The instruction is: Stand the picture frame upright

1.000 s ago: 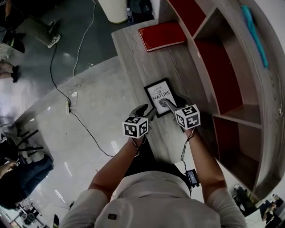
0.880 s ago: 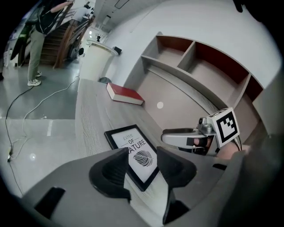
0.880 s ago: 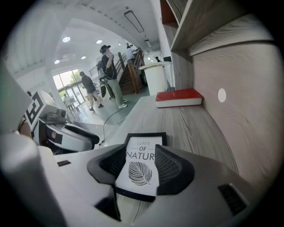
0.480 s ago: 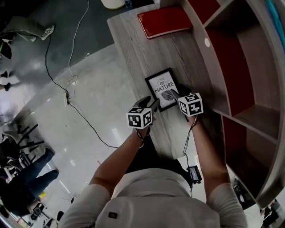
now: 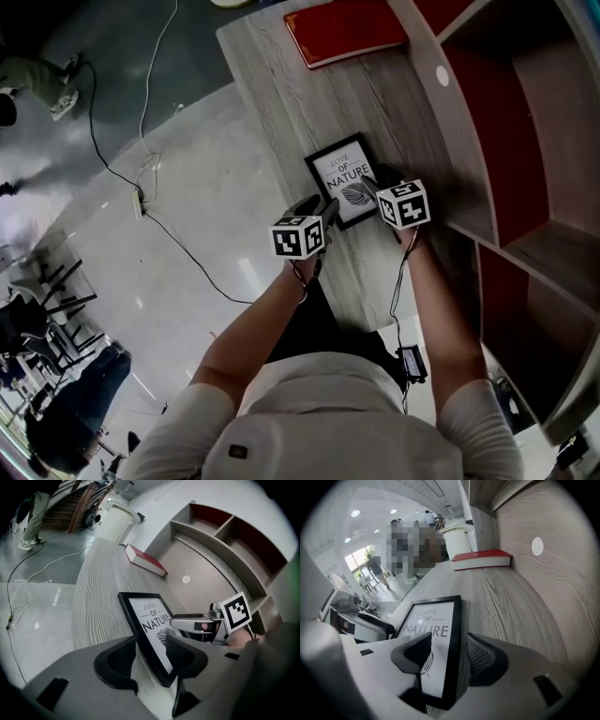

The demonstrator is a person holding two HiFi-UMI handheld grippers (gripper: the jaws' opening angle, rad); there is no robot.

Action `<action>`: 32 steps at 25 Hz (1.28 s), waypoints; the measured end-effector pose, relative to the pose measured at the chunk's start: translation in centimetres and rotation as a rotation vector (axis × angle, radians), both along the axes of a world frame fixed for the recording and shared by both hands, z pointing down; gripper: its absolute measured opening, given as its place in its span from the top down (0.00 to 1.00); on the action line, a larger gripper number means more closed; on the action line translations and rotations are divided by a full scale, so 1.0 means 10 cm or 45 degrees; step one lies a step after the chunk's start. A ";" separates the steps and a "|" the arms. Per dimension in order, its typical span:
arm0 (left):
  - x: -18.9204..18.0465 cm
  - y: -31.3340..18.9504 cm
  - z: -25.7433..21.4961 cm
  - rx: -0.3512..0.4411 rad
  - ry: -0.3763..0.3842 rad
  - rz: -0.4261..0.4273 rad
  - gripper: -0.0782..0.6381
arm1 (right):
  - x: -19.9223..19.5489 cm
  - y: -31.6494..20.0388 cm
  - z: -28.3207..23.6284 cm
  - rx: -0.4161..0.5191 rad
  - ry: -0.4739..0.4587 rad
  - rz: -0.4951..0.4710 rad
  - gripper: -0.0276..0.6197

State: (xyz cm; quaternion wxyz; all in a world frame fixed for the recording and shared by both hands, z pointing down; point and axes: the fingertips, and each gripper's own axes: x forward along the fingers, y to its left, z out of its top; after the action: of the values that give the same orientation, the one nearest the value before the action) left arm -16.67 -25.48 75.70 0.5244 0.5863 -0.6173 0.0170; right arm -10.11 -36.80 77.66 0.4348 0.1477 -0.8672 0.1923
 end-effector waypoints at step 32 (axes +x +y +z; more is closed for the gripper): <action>0.06 0.26 -0.10 -0.098 -0.145 0.066 0.77 | 0.41 0.43 -0.38 0.034 -0.044 0.196 0.83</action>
State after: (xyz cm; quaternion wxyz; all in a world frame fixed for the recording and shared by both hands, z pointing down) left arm -16.06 -22.84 74.67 0.5101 0.5796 -0.6295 0.0875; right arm -5.98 -32.52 73.82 0.4017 0.2165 -0.8632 0.2161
